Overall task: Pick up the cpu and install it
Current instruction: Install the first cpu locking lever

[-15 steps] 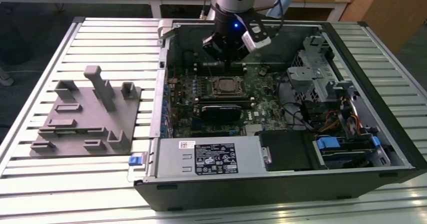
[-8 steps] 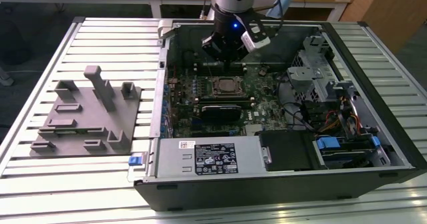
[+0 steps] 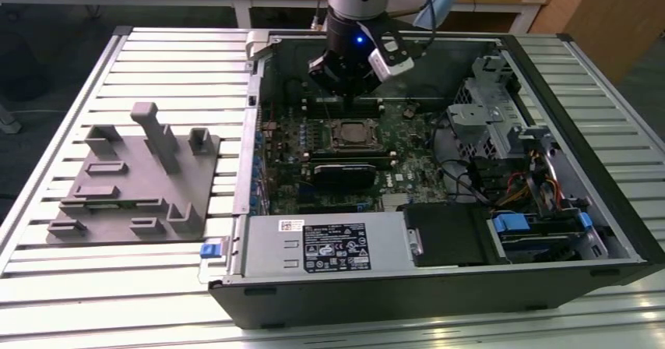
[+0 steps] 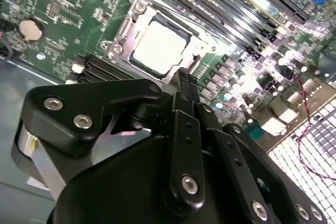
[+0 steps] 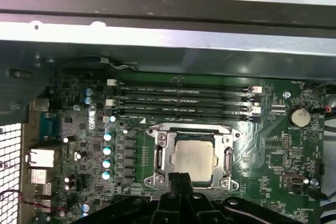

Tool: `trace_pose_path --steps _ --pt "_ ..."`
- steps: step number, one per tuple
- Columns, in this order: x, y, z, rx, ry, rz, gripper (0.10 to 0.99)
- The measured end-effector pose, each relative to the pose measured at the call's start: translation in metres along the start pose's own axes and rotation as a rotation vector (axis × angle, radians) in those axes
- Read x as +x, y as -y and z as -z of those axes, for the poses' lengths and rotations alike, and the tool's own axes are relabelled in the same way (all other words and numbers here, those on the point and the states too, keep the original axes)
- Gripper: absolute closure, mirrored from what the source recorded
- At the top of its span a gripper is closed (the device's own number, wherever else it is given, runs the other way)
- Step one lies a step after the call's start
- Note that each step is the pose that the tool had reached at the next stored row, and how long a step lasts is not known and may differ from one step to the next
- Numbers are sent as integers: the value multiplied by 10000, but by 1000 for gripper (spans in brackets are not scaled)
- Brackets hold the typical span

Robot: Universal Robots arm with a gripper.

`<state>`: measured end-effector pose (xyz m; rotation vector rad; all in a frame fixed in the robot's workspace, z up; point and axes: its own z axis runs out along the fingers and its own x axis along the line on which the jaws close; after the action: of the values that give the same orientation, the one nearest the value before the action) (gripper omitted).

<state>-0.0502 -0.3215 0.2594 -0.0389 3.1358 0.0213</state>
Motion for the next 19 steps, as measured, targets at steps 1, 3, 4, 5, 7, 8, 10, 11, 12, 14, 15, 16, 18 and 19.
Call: trace_pose_path --steps 1,3,4,5,7,8,10,11,12,14,15,16,18,19 --pt "15 0 0 0 0 -1 980" --pt "43 -1 0 0 -1 -2 980" --pt "56 -2 0 -1 0 -8 980" --pt "72 -2 0 0 0 -20 980" --pt "116 -4 -1 1 0 -55 980" --pt "142 -5 -2 0 0 -70 980" --pt "188 -6 -4 0 1 -77 980" --pt "208 -6 -4 0 1 -77 980" --pt "230 -8 -4 0 0 -81 980" --pt "261 -20 -8 0 2 -121 980" --pt "268 -28 -10 0 2 -155 980" --pt "276 -34 -12 1 2 -191 980" --pt "316 -38 -14 -13 3 -215 980" --pt "333 -39 -15 -26 2 -215 980"
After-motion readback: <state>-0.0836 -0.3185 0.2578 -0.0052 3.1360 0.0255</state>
